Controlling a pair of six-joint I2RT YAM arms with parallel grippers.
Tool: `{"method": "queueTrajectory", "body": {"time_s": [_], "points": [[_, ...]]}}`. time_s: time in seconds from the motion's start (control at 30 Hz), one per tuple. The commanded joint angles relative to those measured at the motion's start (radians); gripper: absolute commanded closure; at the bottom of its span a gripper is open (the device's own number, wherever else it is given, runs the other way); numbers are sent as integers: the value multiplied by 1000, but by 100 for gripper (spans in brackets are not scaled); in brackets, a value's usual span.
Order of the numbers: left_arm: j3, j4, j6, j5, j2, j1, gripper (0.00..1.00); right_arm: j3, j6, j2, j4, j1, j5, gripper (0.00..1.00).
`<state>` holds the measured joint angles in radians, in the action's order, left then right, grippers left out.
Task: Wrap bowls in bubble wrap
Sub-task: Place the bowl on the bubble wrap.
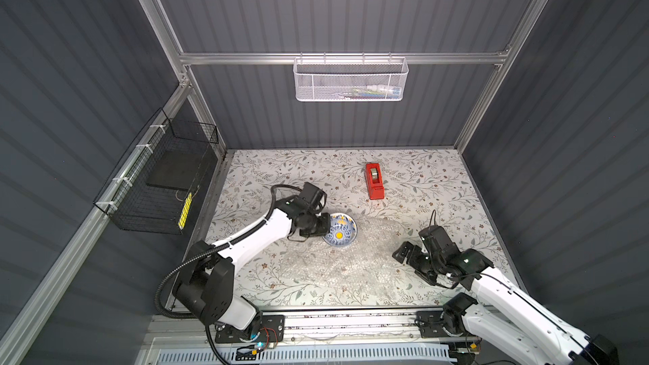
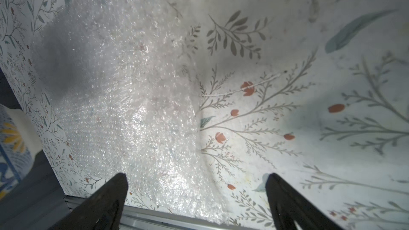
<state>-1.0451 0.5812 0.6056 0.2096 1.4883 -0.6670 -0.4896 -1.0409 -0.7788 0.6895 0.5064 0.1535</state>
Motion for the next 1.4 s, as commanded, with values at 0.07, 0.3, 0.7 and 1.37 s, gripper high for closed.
{"method": "queueTrajectory", "body": {"time_s": [0.07, 0.3, 0.7, 1.37], "points": [[80, -103, 123, -23, -33, -65, 100, 27, -27, 20, 24, 3, 48, 1], [139, -209, 134, -36, 29, -75, 100, 49, -53, 24, -4, 66, 82, 1], [124, -287, 126, -38, 117, -75, 100, 122, -157, -39, -109, 228, 45, 3], [129, -250, 138, -7, 172, -89, 95, 217, -241, -130, -368, 319, 104, 8]]}}
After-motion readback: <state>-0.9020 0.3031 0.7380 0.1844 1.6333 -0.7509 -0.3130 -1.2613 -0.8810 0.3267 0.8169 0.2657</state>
